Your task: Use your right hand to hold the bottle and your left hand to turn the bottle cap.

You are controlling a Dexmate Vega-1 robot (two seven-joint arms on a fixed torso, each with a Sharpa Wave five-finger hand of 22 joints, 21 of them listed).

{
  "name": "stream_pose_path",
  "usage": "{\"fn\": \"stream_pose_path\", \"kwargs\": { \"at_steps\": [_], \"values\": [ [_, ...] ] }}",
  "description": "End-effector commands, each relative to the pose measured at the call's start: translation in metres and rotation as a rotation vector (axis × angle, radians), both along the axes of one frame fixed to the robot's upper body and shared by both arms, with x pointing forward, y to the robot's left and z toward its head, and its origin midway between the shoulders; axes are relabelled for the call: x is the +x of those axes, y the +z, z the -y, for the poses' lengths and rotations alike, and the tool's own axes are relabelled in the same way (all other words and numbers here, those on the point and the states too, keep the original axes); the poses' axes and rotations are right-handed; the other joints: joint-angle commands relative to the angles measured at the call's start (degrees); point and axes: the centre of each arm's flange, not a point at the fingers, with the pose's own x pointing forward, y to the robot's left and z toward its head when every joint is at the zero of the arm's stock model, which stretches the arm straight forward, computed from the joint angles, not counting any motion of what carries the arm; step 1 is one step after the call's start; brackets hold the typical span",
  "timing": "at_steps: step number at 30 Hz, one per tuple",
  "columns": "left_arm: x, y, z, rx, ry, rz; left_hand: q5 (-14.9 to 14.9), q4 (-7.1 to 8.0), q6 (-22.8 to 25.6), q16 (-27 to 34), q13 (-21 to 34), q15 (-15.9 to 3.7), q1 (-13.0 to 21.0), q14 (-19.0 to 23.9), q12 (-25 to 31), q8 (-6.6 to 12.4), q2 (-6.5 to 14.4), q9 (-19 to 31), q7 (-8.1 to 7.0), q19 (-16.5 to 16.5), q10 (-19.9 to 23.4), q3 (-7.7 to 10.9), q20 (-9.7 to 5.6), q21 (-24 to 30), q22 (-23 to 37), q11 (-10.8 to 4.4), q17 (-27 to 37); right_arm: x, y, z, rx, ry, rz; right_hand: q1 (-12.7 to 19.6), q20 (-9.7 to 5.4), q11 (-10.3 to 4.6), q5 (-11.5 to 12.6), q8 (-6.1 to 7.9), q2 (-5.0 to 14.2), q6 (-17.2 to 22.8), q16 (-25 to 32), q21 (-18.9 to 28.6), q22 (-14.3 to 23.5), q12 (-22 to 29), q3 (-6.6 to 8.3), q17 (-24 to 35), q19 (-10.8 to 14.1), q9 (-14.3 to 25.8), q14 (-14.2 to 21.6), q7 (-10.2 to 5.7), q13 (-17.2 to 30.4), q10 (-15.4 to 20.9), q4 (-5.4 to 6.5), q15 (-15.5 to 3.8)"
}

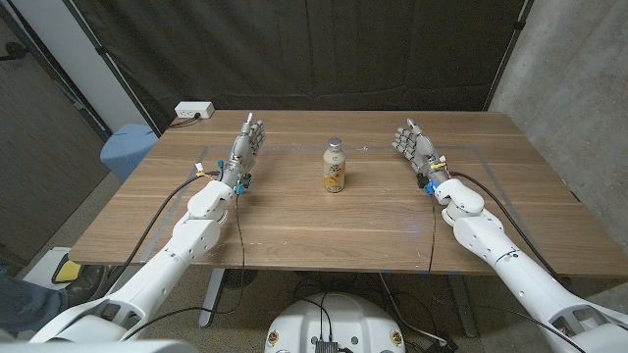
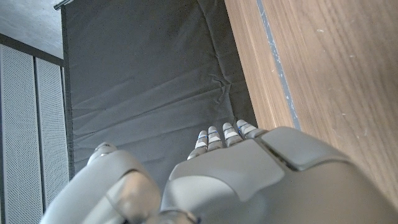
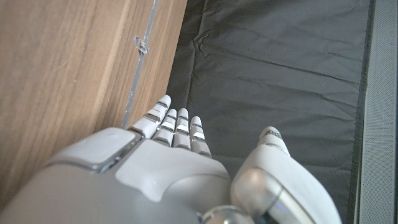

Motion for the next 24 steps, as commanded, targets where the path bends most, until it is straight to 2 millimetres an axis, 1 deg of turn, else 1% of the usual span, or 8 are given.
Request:
{"fn": "stream_pose_path", "kwargs": {
  "at_steps": [1,8,12,13,19,24],
  "values": [
    [-0.003,0.003,0.003,0.037,-0.031,0.011,0.28,-0.38,0.48,0.4,0.24,0.21,0.67,0.53,0.31,0.32,0.12,0.09,-0.01,-0.47,0.61,0.27,-0.51,0.57,0.28,0.02,0.18,-0.012,-0.004,-0.006,0.013,0.003,0.06,0.66,-0.19,0.02,0.01,0.47,-0.02,0.72,0.34,0.21,0.08,0.41,0.11,0.15,0.41,0.13,0.25,-0.17,0.2,0.56,-0.53,-0.23],
    [-0.003,0.007,0.006,0.064,-0.035,0.016,0.34,-0.64,0.8,0.48,0.24,0.29,1.29,1.03,0.42,0.37,0.44,0.1,0.07,-0.16,1.09,0.41,-0.47,0.71,0.28,0.01,0.17,-0.022,-0.006,-0.012,-0.026,0.014,0.089,0.88,-0.28,-0.12,-0.03,0.44,-0.15,0.73,0.33,0.24,0.07,0.43,0.1,0.14,0.49,0.13,0.27,-0.27,0.21,0.67,-0.75,-0.35],
    [-0.005,0.006,0.005,0.065,-0.022,0.013,0.35,-0.79,1.05,0.47,0.24,0.34,1.64,1.21,0.49,0.42,0.64,0.11,0.14,0.01,1.39,0.5,-0.49,0.79,0.29,0.39,0.17,-0.029,-0.007,-0.015,-0.052,0.025,0.108,1.06,-0.28,-0.19,-0.05,0.42,-0.25,0.74,0.37,0.24,0.07,0.42,0.1,0.14,0.5,0.13,0.37,-0.31,0.21,0.67,-0.92,-0.43],
    [-0.006,0.006,0.005,0.059,-0.019,0.009,0.35,-0.85,1.25,0.48,0.24,0.37,1.79,1.32,0.51,0.48,0.74,0.11,0.36,0.06,1.49,0.54,-0.48,0.81,0.29,0.41,0.17,-0.031,-0.007,-0.016,-0.059,0.028,0.108,1.1,-0.28,-0.24,-0.05,0.43,-0.28,0.77,0.36,0.23,0.07,0.42,0.1,0.14,0.48,0.13,0.37,-0.29,0.21,0.7,-0.96,-0.44],
    [-0.01,0.01,0.004,0.089,-0.017,0.009,0.34,-1.06,1.72,0.57,0.25,0.52,2.36,1.89,0.64,0.58,1.12,0.12,0.49,0.52,2.05,0.72,-0.4,0.98,0.3,0.58,0.17,-0.042,-0.009,-0.022,-0.072,0.031,0.139,1.39,-0.38,-0.26,-0.05,0.4,-0.56,0.76,0.37,0.24,0.06,0.38,0.05,0.14,0.54,0.13,0.43,-0.36,0.22,0.66,-1.25,-0.53],
    [-0.017,0.011,0.008,0.093,-0.029,0.019,0.31,-1.25,2.07,0.62,0.25,0.57,2.85,2.31,0.74,0.64,1.46,0.13,0.53,0.78,2.53,0.87,-0.3,1.06,0.3,0.73,0.17,-0.05,-0.013,-0.027,-0.107,0.025,0.161,1.67,-0.38,-0.53,-0.02,0.47,-0.78,0.94,0.4,0.24,0.05,0.46,0.04,0.14,0.57,0.14,0.54,-0.62,0.23,0.9,-1.51,-0.68]
  ]
}}
